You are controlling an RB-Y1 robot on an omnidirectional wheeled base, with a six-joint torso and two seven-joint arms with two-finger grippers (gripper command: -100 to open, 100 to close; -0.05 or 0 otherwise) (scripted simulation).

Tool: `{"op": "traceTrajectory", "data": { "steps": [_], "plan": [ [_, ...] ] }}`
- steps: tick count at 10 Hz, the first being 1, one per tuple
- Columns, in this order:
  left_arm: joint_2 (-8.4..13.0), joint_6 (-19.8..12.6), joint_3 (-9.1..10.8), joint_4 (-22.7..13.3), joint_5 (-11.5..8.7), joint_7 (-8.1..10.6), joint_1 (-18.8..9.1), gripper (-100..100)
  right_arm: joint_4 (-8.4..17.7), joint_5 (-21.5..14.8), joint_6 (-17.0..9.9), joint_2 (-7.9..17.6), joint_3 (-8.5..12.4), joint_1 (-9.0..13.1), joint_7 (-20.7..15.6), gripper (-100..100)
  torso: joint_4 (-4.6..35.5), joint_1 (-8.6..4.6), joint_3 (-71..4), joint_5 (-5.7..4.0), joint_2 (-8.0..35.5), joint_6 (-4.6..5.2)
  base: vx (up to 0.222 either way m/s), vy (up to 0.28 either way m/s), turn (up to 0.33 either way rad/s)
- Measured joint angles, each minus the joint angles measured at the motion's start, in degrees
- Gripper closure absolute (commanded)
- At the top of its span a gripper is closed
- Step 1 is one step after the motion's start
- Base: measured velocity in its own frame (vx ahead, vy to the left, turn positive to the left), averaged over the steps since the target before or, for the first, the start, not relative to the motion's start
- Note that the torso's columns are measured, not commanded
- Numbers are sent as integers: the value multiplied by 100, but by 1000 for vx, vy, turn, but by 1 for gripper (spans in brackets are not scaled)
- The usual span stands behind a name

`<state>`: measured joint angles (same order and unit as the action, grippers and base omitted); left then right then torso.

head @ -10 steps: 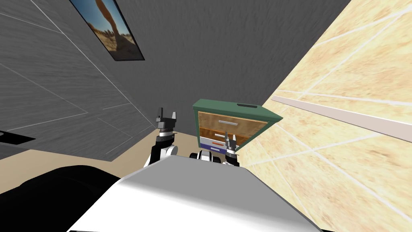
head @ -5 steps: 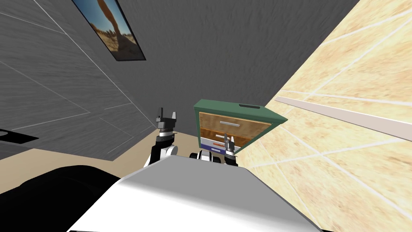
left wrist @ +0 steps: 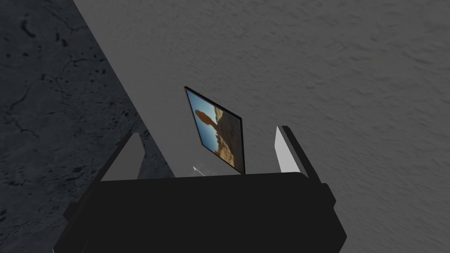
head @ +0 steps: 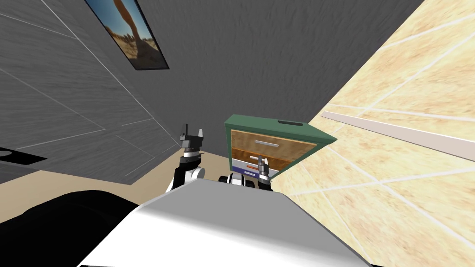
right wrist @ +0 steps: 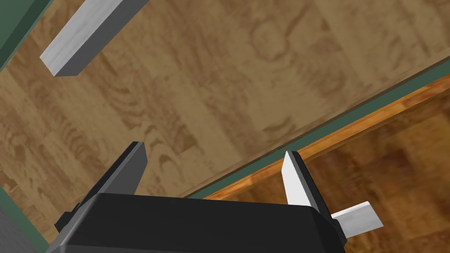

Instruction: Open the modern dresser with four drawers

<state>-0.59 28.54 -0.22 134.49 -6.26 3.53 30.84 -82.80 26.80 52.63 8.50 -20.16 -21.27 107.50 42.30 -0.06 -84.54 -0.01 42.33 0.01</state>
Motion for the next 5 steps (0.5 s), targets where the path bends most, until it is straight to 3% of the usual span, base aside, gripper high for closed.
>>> {"op": "traceTrajectory", "data": {
  "steps": [5],
  "plan": [
    [0,0,0,0,0,0,0,0,449,164,141,-41,-152,67,715,-100,-1,5,-2,1,-4,0,21,14,26]
  ]
}}
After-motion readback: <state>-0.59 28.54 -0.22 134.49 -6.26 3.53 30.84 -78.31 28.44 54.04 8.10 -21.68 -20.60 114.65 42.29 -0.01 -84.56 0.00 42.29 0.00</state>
